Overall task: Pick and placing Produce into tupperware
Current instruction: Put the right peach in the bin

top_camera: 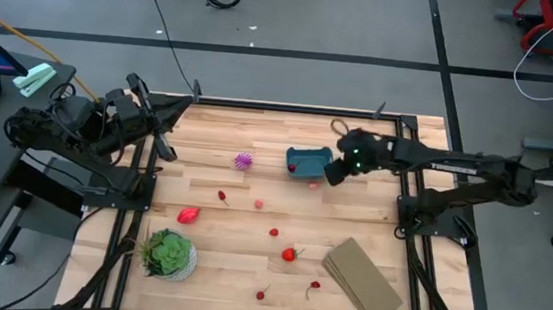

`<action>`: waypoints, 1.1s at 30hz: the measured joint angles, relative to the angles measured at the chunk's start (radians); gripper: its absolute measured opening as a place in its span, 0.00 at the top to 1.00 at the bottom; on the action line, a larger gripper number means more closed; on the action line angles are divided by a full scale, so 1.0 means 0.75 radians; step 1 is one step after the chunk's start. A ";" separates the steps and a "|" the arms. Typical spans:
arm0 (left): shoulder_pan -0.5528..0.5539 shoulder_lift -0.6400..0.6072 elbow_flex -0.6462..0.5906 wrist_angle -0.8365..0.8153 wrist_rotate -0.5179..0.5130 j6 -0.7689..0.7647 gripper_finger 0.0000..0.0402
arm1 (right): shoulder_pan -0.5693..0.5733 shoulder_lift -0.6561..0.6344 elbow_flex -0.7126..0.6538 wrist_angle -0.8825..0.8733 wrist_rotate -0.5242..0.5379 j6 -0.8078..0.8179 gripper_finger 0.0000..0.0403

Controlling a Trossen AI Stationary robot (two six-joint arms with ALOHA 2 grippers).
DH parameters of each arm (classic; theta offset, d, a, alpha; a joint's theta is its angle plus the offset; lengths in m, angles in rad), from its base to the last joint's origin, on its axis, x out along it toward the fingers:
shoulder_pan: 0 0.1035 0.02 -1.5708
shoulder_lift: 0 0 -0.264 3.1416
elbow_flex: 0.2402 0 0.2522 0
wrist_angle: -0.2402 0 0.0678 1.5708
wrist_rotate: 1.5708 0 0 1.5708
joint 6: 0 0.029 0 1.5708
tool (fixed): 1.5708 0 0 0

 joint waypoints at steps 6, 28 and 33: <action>0.000 0.000 0.000 0.006 0.000 0.000 0.96 | 0.007 0.071 0.003 0.367 -0.005 -0.041 0.80; 0.000 0.000 0.000 0.003 0.000 0.000 0.98 | -0.104 0.451 0.003 0.250 -0.112 -0.368 0.59; 0.000 0.000 0.000 0.003 0.000 0.000 0.96 | -0.142 0.316 0.003 0.242 -0.248 -0.286 0.58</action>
